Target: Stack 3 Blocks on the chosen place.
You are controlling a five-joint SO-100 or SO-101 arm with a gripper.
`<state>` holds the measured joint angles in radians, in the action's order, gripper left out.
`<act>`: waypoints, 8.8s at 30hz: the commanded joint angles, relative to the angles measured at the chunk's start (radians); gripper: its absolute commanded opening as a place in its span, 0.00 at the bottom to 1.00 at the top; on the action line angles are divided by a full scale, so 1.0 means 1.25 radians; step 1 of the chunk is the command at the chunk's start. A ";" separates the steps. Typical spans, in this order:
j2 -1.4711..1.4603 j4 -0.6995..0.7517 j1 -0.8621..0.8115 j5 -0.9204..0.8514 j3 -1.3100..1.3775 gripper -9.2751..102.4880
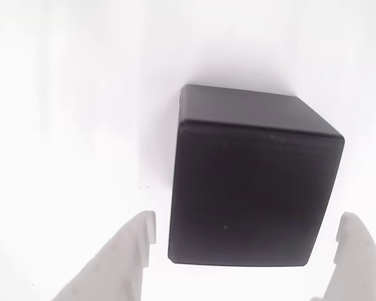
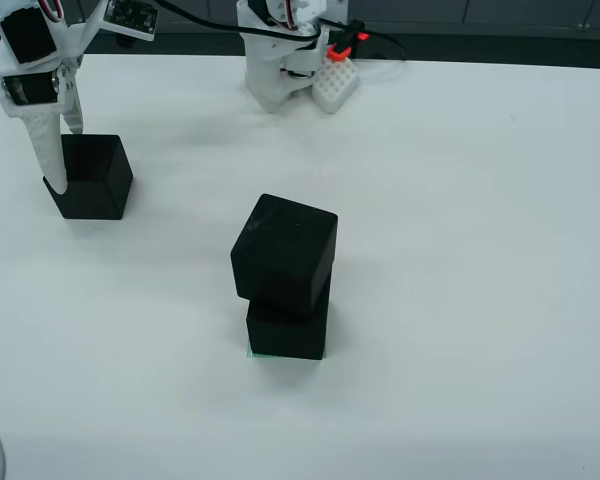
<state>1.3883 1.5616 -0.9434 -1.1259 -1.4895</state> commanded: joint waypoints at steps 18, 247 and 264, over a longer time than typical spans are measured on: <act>-0.001 0.004 0.032 0.001 -0.032 0.30; 1.539 -0.740 0.739 0.944 -1.334 0.08; 1.621 -0.623 0.717 0.965 -1.329 0.10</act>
<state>3.3763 0.7517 -0.0430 0.0721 -3.1140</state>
